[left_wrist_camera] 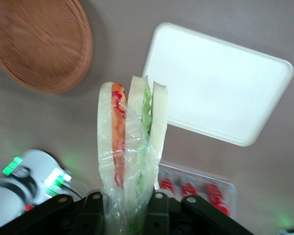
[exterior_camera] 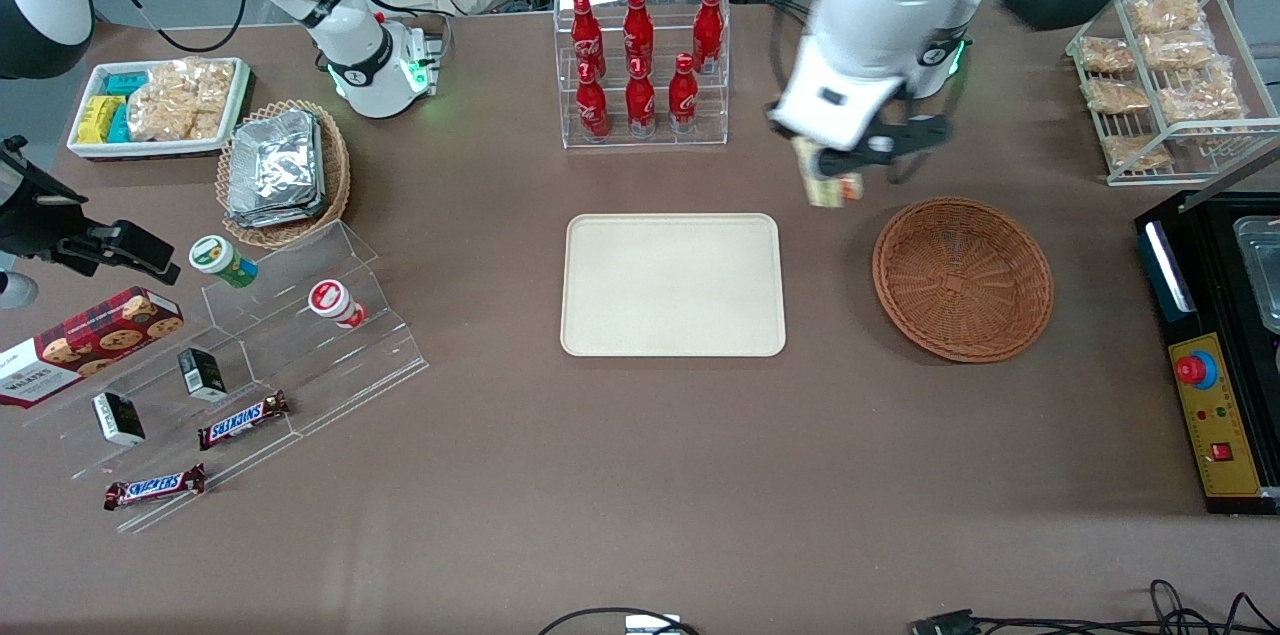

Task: Place sandwich from basket to tray
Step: 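Carry the sandwich over the cream tray and lower it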

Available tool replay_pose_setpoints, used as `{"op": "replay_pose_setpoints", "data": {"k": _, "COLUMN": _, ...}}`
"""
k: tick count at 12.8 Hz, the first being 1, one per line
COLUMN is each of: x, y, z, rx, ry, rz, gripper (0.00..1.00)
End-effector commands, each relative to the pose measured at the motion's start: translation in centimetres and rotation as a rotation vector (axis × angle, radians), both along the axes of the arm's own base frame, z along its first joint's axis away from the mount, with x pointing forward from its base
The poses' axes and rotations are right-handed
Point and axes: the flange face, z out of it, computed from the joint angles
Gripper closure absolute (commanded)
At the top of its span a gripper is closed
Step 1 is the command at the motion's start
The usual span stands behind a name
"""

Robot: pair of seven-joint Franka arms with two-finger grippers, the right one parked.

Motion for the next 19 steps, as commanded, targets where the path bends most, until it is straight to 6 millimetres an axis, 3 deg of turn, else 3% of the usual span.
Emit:
{"op": "replay_pose_setpoints", "data": {"k": 1, "x": 0.1, "y": -3.9, "z": -0.9, "rx": -0.029, "ry": 0.001, "rz": 0.039, "gripper": 1.0}}
{"op": "replay_pose_setpoints", "data": {"k": 3, "x": -0.7, "y": -5.3, "z": -3.2, "rx": -0.019, "ry": 0.008, "rz": -0.001, "gripper": 1.0}}
{"op": "replay_pose_setpoints", "data": {"k": 10, "x": -3.1, "y": -5.7, "z": -18.5, "rx": 0.11, "ry": -0.101, "rz": -0.347, "gripper": 1.0}}
{"op": "replay_pose_setpoints", "data": {"k": 14, "x": -3.6, "y": -4.2, "z": -26.0, "rx": 0.061, "ry": -0.177, "rz": -0.442, "gripper": 1.0}}
{"op": "replay_pose_setpoints", "data": {"k": 16, "x": -2.4, "y": -1.2, "z": -31.0, "rx": 0.038, "ry": -0.201, "rz": -0.425, "gripper": 1.0}}
{"op": "replay_pose_setpoints", "data": {"k": 19, "x": -1.2, "y": 0.1, "z": -35.0, "rx": -0.023, "ry": -0.197, "rz": -0.387, "gripper": 1.0}}
